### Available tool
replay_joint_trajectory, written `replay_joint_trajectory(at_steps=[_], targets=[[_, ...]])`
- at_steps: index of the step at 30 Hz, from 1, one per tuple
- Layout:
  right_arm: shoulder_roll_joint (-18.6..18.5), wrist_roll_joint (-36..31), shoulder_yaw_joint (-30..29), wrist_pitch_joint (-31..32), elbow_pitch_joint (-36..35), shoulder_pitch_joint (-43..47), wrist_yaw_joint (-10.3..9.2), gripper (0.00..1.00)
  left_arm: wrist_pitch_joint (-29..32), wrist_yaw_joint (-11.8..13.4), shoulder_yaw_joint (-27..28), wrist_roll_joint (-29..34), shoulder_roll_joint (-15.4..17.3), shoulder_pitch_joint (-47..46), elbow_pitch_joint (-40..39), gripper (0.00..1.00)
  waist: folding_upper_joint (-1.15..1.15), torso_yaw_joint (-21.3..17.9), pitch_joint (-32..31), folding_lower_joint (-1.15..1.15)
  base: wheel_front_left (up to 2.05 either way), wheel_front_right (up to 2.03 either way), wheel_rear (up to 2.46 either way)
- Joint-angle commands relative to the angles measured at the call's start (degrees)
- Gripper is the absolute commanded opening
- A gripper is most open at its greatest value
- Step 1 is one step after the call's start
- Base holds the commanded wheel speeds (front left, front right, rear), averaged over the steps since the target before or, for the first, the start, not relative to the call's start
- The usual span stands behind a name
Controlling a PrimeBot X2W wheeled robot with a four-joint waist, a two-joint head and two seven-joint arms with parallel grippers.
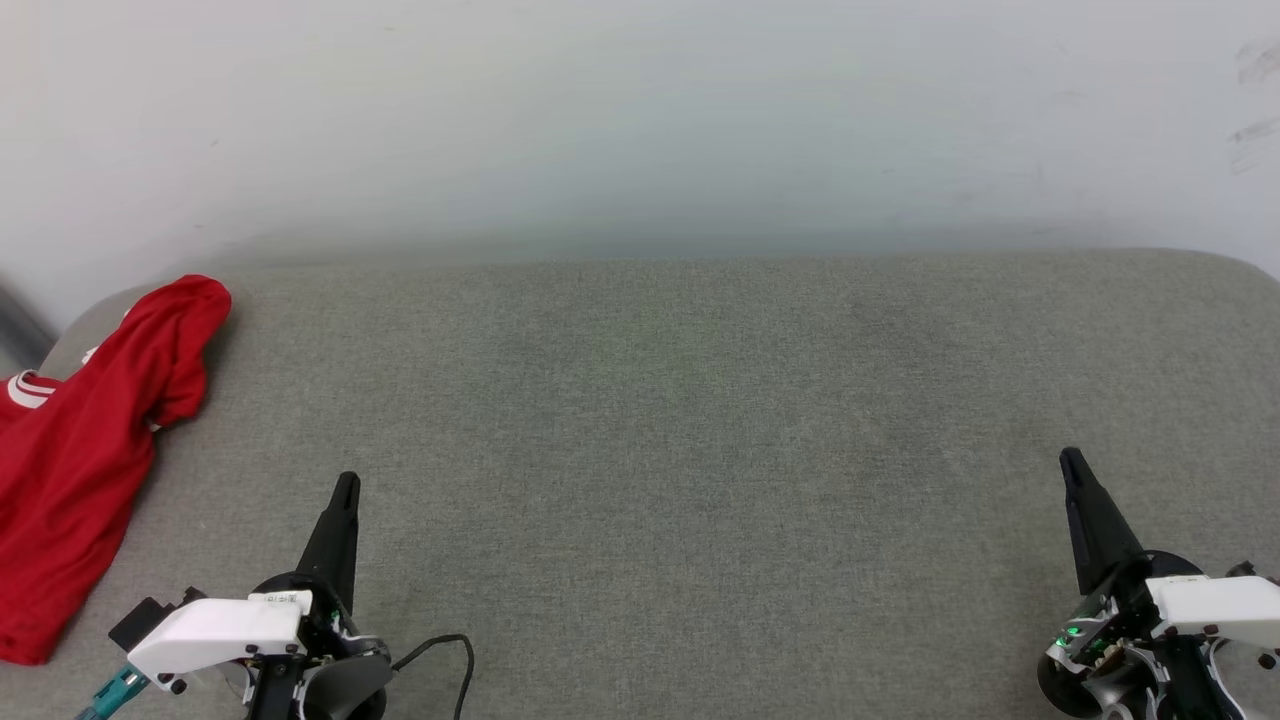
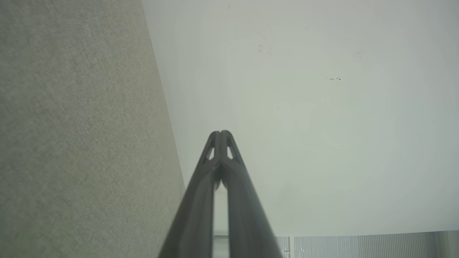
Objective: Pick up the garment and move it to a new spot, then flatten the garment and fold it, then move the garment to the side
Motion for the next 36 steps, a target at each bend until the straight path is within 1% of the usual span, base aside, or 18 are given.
replay_joint_trajectory(at_steps=[1, 25, 26, 30, 36], targets=[[0.26, -0.27, 0.00, 0.06, 0.08, -0.65, -0.02, 0.00, 0.15, -0.17, 0.22, 0.18, -0.09, -0.47, 0.04, 0.00, 0.00, 0.00, 0.00, 0.00, 0.00, 0.00, 0.00], [0.25, -0.26, 0.01, 0.06, 0.08, -0.65, -0.02, 0.00, 0.12, -0.17, 0.18, 0.14, -0.09, -0.47, 0.04, 0.00, 0.00, 0.00, 0.00, 0.00, 0.00, 0.00, 0.00], [0.01, -0.01, 0.00, -0.01, -0.01, 0.01, 0.00, 1.00, -0.04, 0.00, -0.01, 0.02, 0.00, 0.01, -0.02, 1.00, 0.00, 0.00, 0.00, 0.01, 0.00, 0.00, 0.00], [0.03, 0.02, 0.08, 0.00, 1.99, 1.85, -0.01, 1.00, -0.11, 0.07, -0.34, -0.01, -0.21, 1.83, 2.03, 1.00, 0.00, 0.00, 0.00, 0.01, 0.00, 0.00, 0.00], [0.04, -0.73, 0.95, -1.52, 1.00, 2.33, -0.01, 1.00, -1.62, 0.05, -0.73, 0.85, -0.20, 2.41, 0.98, 1.00, 0.00, -0.04, 0.05, 0.01, 0.00, 0.00, 0.00]])
